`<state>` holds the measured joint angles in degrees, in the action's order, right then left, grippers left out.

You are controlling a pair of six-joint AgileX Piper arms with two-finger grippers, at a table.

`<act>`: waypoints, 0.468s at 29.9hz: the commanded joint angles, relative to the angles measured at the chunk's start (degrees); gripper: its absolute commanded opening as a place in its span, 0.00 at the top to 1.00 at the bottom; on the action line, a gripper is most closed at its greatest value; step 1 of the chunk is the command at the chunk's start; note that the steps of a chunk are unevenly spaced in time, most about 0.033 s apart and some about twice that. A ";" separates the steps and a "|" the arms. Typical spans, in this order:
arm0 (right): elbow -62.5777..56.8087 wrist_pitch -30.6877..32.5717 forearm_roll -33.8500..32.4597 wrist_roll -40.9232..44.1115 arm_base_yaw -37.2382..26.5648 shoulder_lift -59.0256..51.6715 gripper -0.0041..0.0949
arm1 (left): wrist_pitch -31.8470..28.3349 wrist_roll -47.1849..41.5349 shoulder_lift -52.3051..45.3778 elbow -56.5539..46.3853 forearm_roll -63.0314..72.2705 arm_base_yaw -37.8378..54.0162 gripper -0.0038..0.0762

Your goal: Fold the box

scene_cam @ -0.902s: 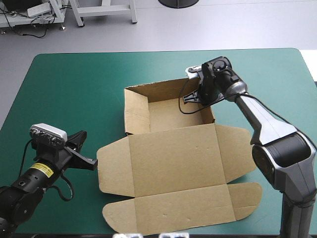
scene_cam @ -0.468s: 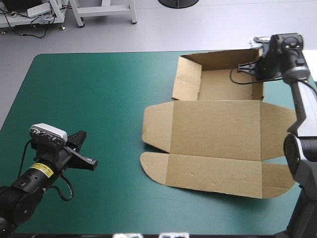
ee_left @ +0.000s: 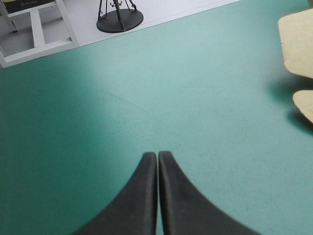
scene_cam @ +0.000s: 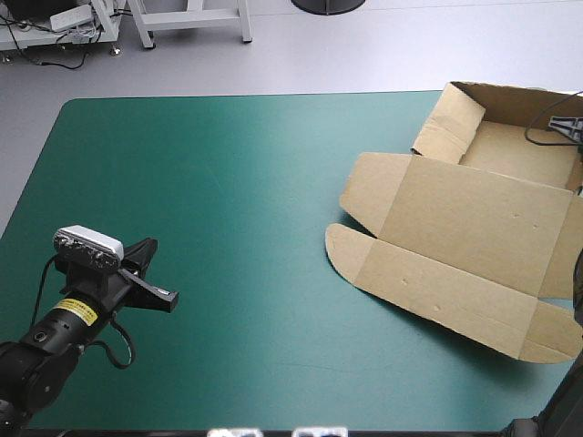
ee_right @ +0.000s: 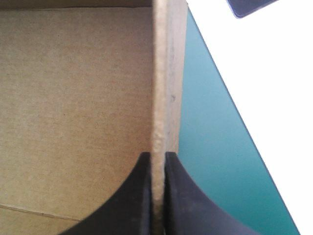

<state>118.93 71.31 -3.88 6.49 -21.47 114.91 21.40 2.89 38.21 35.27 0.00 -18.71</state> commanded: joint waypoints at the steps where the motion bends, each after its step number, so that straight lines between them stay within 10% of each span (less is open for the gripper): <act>1: 1.82 0.35 -0.46 -0.36 -3.30 -1.83 0.98 | -4.50 0.21 -0.27 1.56 0.00 -0.33 0.96; 14: 1.82 0.35 -0.29 0.23 -4.62 5.47 0.97 | -4.04 0.10 -0.27 1.56 0.49 -0.33 0.96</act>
<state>118.93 71.20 -3.33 6.68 -26.11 123.51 21.23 3.00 38.21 35.27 0.00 -18.71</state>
